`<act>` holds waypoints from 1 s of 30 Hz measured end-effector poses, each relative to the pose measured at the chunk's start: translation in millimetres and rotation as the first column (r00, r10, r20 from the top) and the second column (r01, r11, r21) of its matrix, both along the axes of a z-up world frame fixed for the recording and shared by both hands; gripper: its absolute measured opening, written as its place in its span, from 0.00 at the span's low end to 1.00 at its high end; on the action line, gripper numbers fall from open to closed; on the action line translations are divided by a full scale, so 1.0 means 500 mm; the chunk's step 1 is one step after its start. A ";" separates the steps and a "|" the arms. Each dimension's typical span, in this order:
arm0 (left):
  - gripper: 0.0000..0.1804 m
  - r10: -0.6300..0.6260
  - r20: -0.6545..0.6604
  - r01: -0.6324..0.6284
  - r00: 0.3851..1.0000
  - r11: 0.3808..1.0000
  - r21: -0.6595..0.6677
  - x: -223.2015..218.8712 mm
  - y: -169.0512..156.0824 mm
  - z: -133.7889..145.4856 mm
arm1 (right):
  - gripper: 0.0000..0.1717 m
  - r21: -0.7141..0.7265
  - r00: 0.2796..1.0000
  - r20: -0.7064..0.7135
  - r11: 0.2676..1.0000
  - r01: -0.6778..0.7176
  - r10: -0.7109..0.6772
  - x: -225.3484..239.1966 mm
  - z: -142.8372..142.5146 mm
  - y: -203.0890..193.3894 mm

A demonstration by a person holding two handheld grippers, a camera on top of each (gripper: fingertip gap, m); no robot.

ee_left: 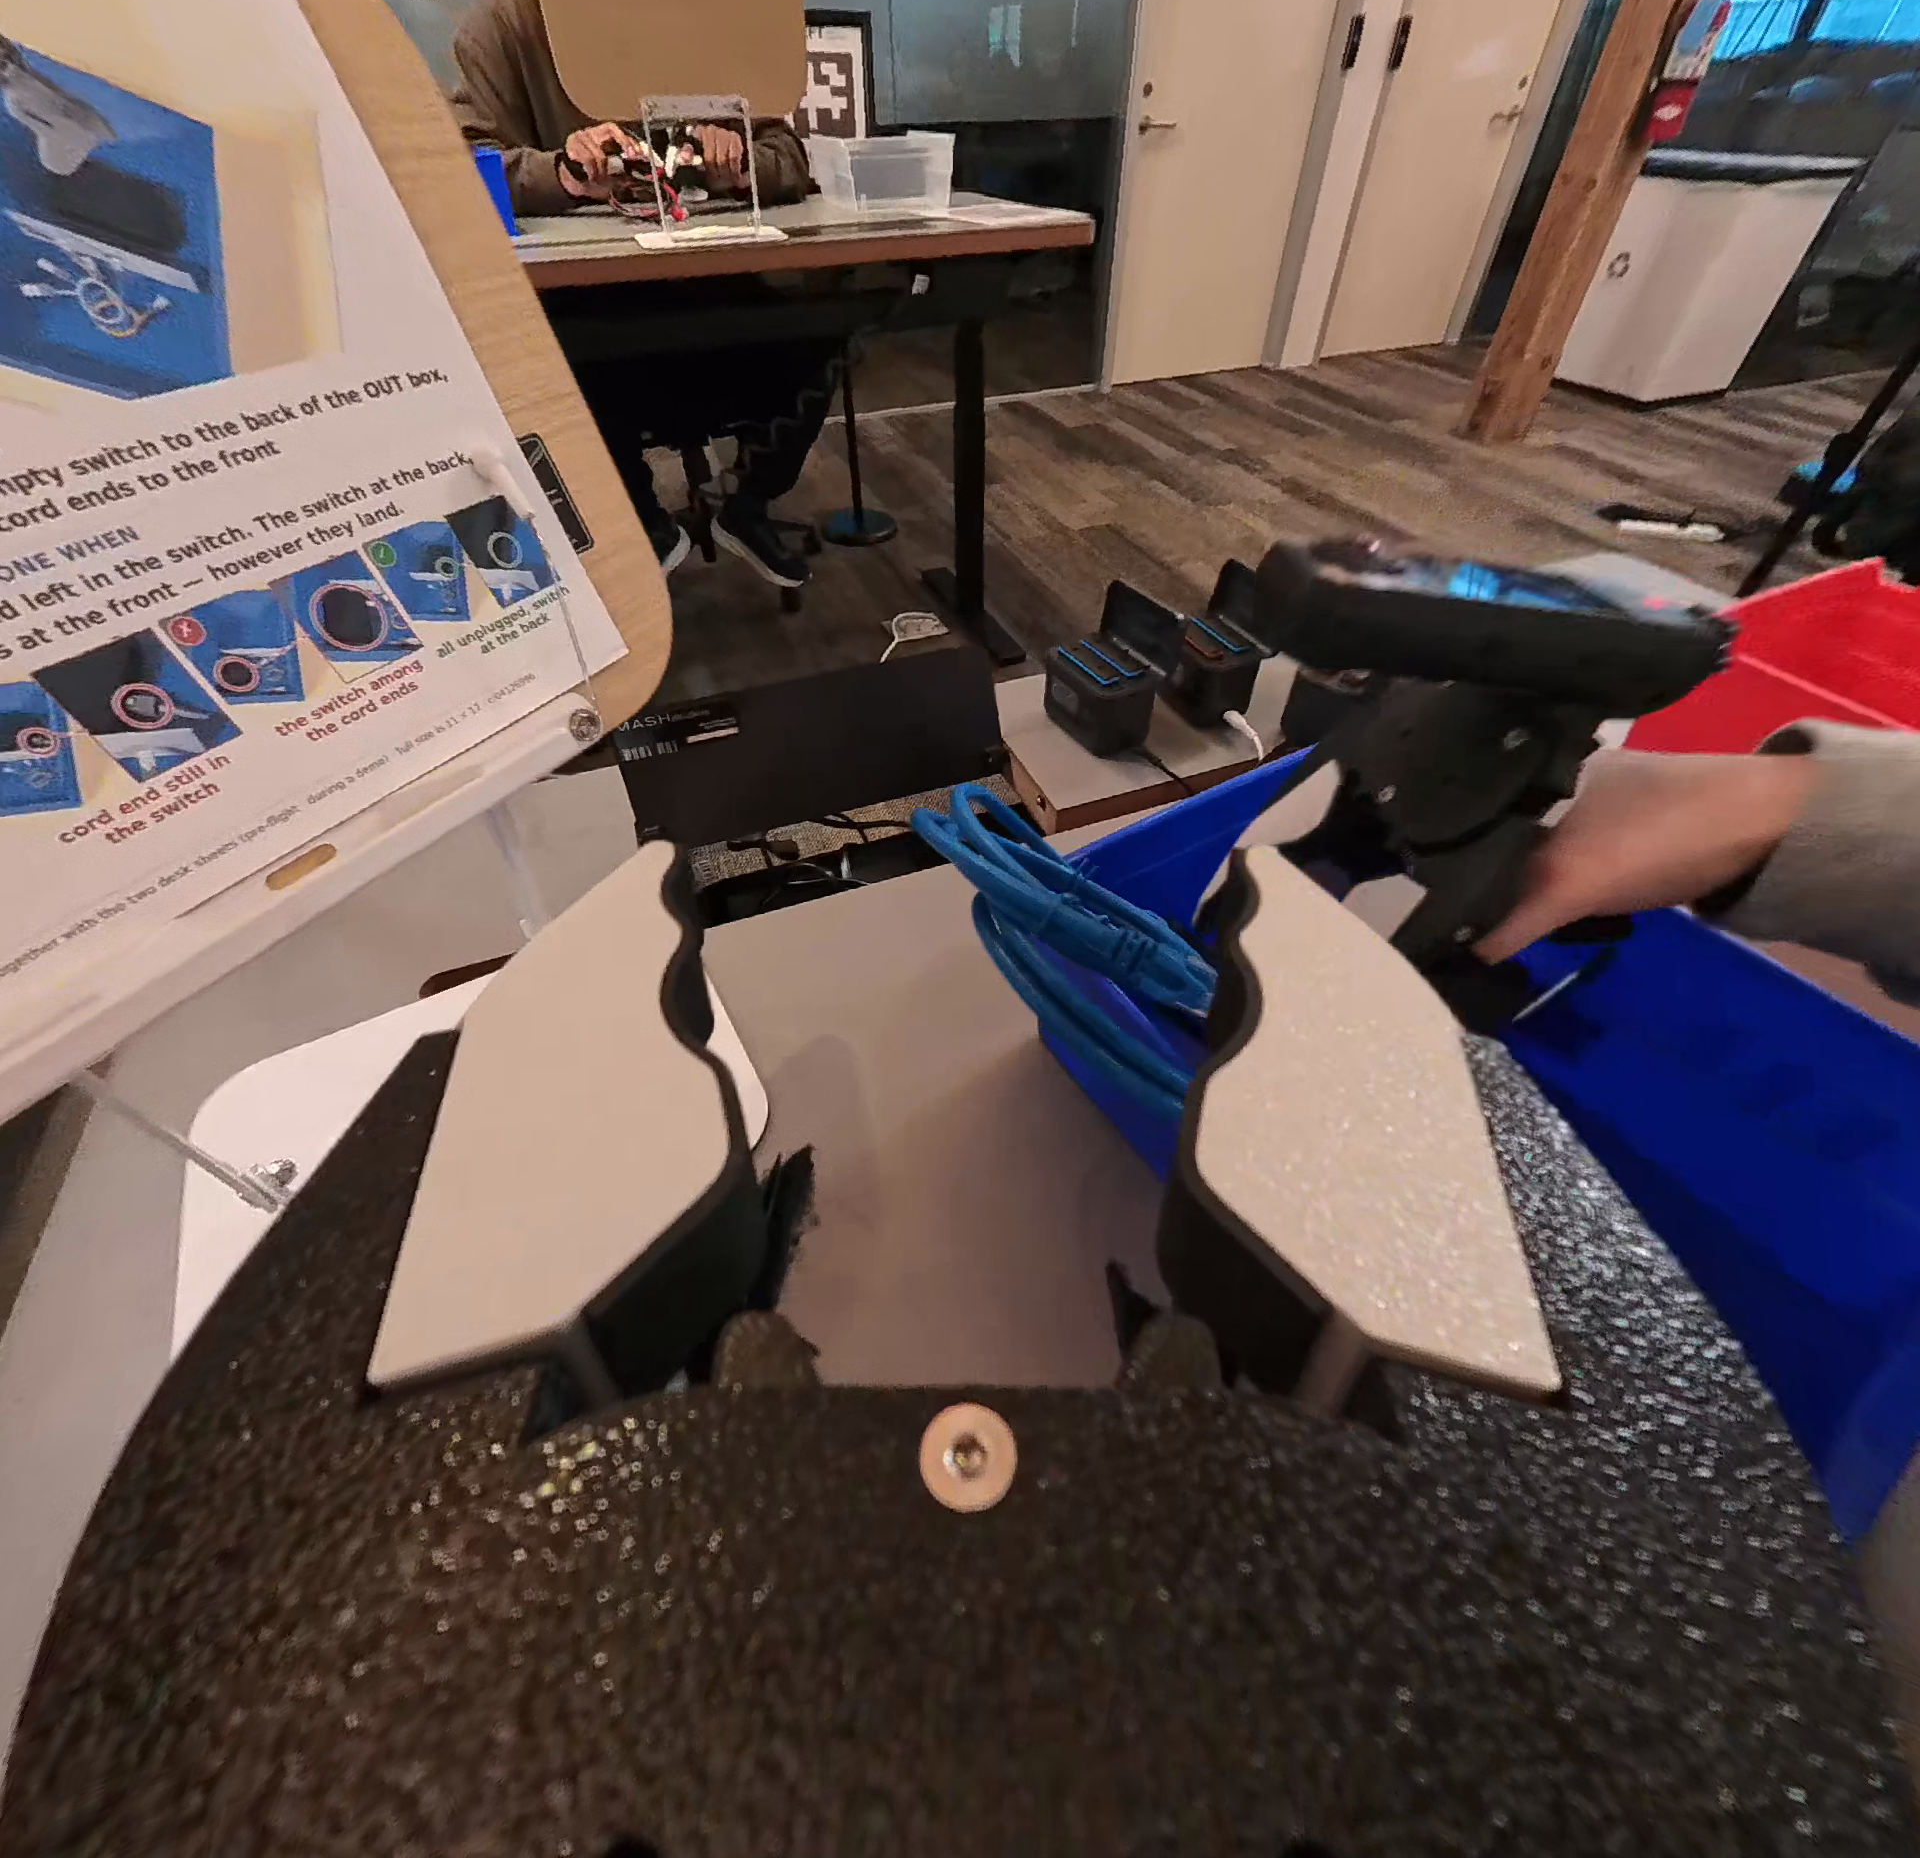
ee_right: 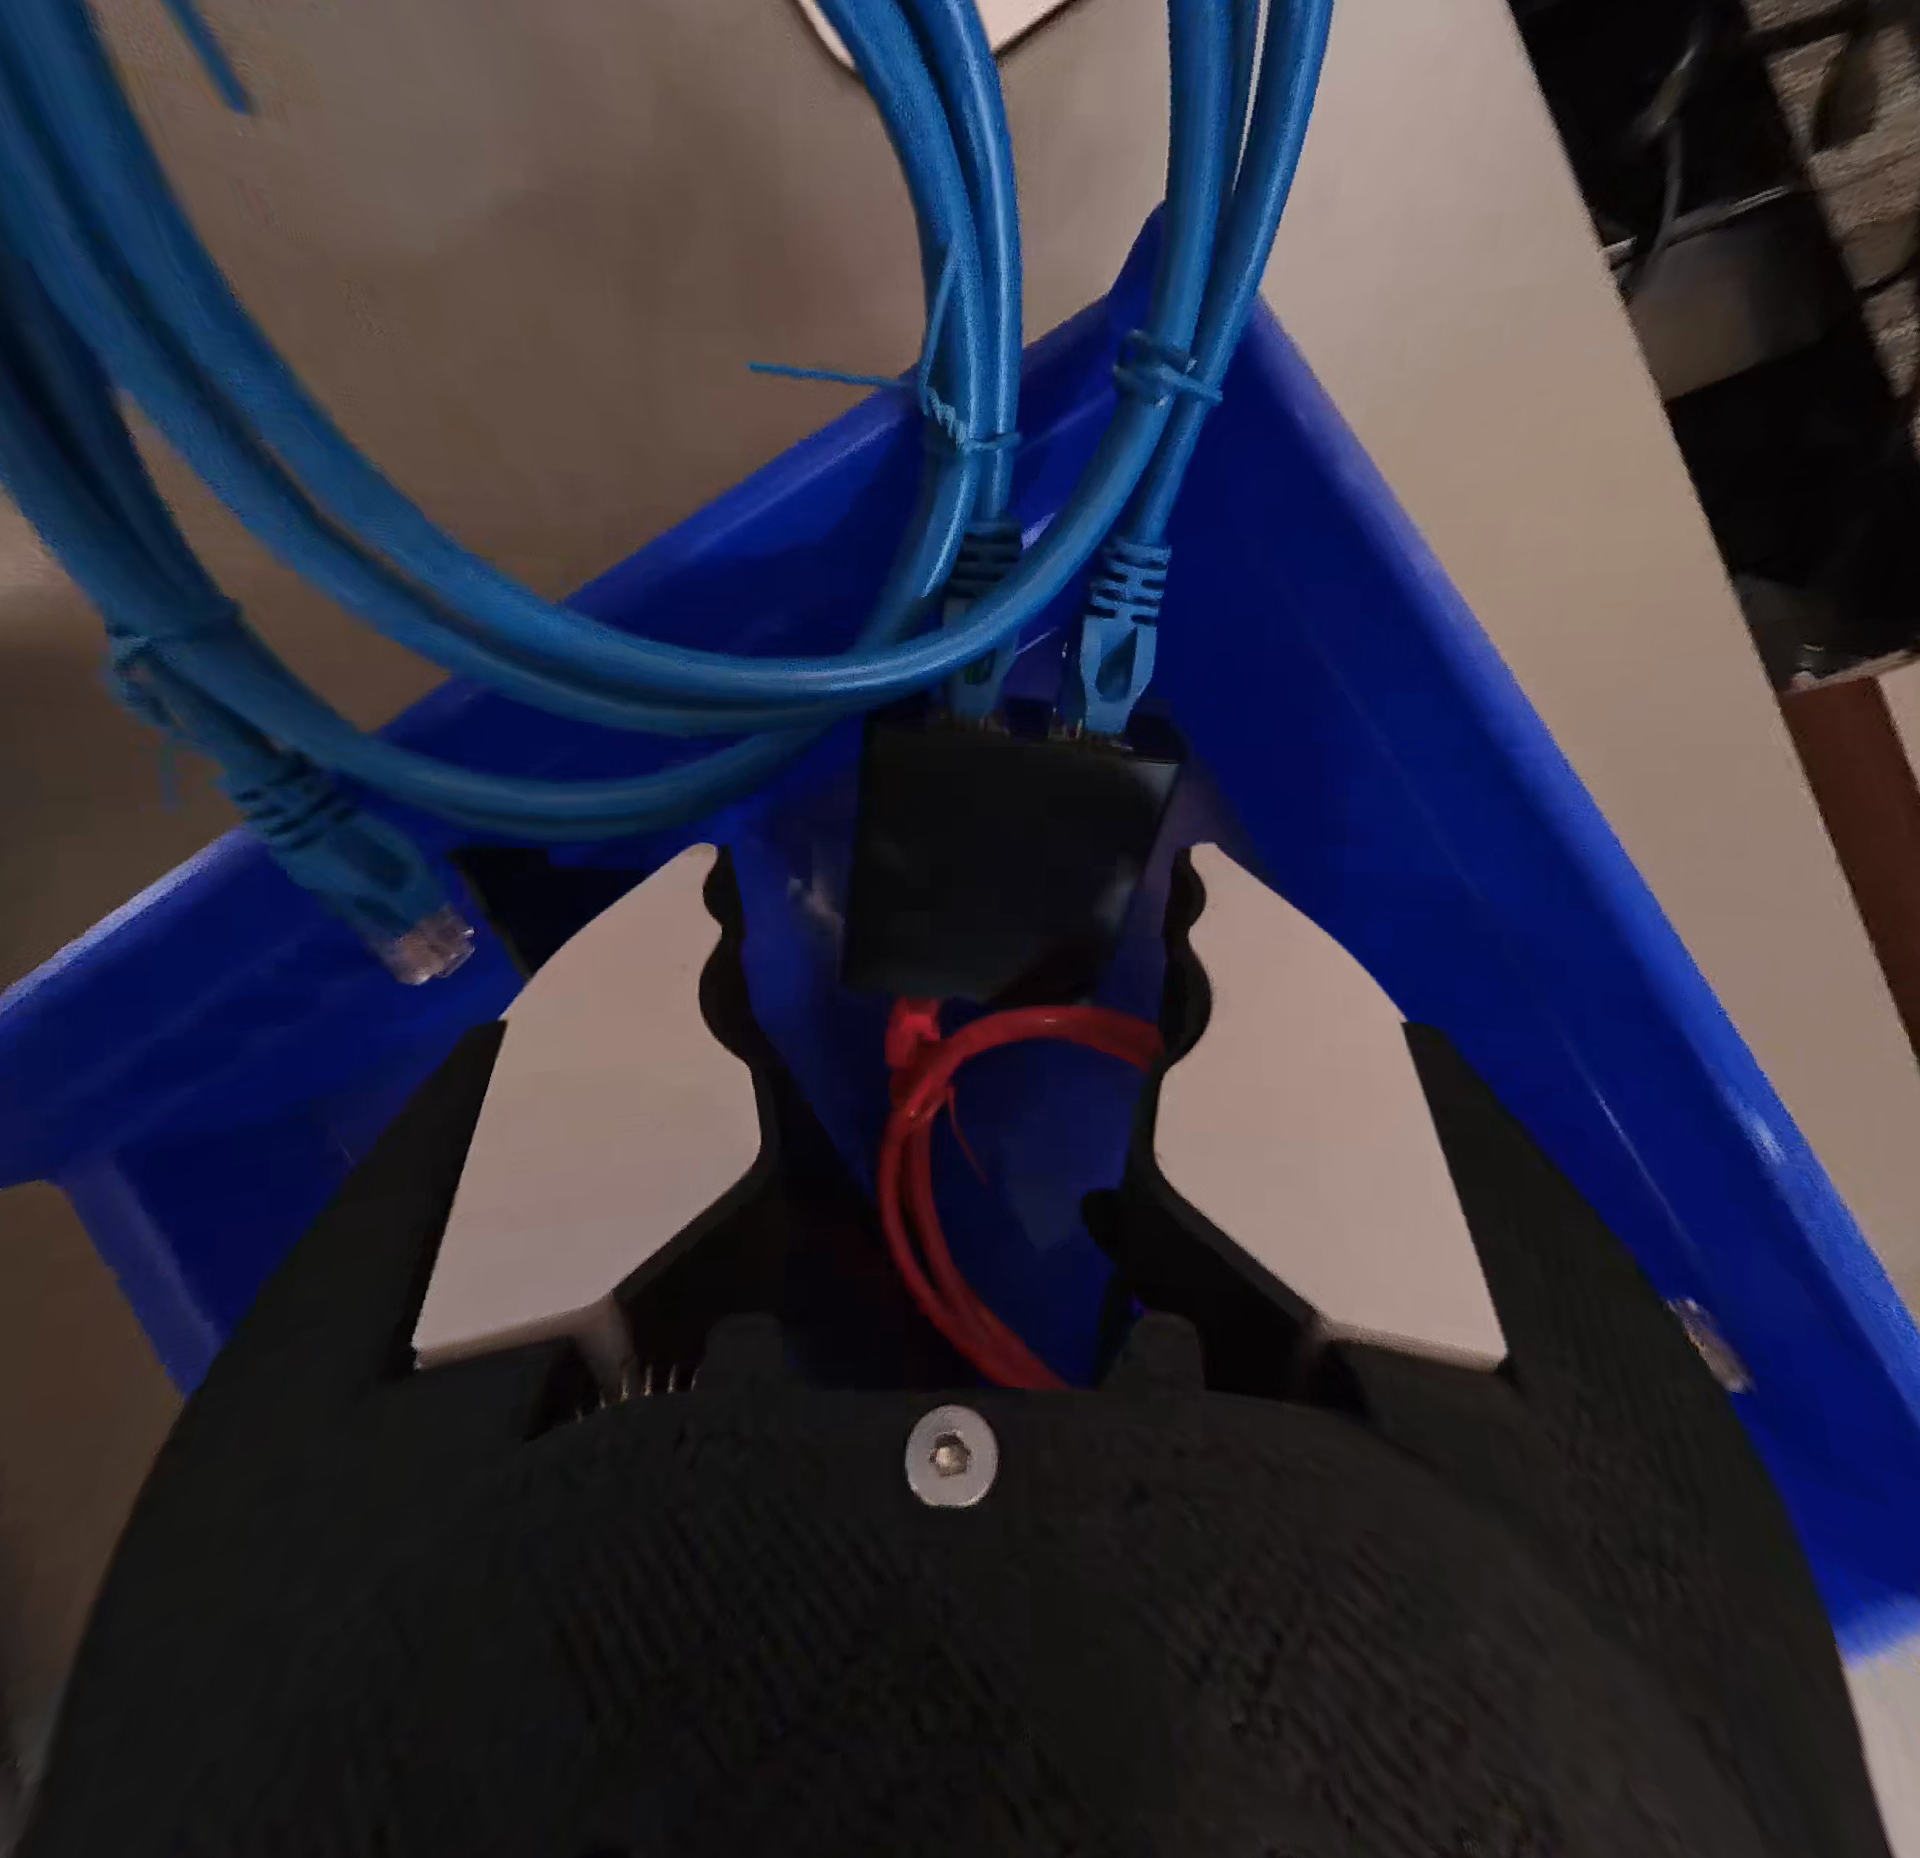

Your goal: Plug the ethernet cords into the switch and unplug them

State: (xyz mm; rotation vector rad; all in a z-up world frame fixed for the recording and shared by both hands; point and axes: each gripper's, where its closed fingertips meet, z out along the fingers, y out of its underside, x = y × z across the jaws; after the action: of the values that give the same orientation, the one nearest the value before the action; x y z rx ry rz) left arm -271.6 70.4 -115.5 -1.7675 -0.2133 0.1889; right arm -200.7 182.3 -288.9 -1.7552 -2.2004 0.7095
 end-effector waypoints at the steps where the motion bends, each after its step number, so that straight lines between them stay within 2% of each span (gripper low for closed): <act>1: 0.52 0.001 0.009 -0.001 1.000 1.000 0.011 -0.005 -0.004 0.003 | 0.44 0.012 1.000 0.019 1.000 -0.003 0.002 -0.003 -0.011 0.004; 5: 0.52 -0.020 0.044 0.019 0.999 1.000 0.025 -0.012 -0.014 0.006 | 0.37 0.091 0.998 0.042 0.995 -0.051 0.047 -0.009 -0.035 0.011; 10: 0.52 -0.039 0.044 0.038 0.998 0.999 0.038 -0.006 -0.018 0.011 | 0.37 0.168 0.997 0.004 0.982 -0.083 0.083 -0.012 -0.032 0.013; 13: 0.52 -0.049 0.027 0.048 0.998 0.998 0.047 0.001 -0.022 0.017 | 0.36 0.221 0.987 -0.117 0.972 -0.078 0.106 -0.013 0.009 0.004; 19: 0.52 -0.104 -0.068 0.108 0.992 0.991 0.074 0.027 -0.033 0.039 | 0.35 0.434 0.916 -0.354 0.901 -0.017 0.188 0.008 0.139 -0.009; 21: 0.52 -0.117 -0.087 0.124 0.989 0.990 0.074 0.041 -0.037 0.046 | 0.35 0.552 0.884 -0.402 0.833 0.026 0.240 0.018 0.186 -0.003; 23: 0.52 -0.182 -0.030 0.184 0.983 0.979 0.088 0.075 -0.042 0.058 | 0.35 0.691 0.846 -0.426 0.719 0.076 0.320 0.028 0.236 0.000; 25: 0.52 -0.275 -0.014 0.273 0.961 0.947 0.167 0.118 -0.054 0.091 | 0.35 0.788 0.805 -0.437 0.603 0.128 0.401 0.038 0.284 -0.010; 28: 0.50 -0.295 -0.109 0.313 0.949 0.918 0.242 0.155 -0.080 0.135 | 0.34 0.855 0.726 -0.460 0.476 0.206 0.511 0.051 0.352 -0.047; 30: 0.50 -0.273 -0.204 0.320 0.940 0.913 0.252 0.172 -0.094 0.153 | 0.34 0.906 0.682 -0.418 0.333 0.262 0.600 0.059 0.393 -0.077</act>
State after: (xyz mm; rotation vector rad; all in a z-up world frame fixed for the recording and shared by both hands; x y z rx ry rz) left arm -185.5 23.5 -39.1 -1.4680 0.1459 0.0776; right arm -171.3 143.7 -92.5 -0.4162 -1.5816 -0.0169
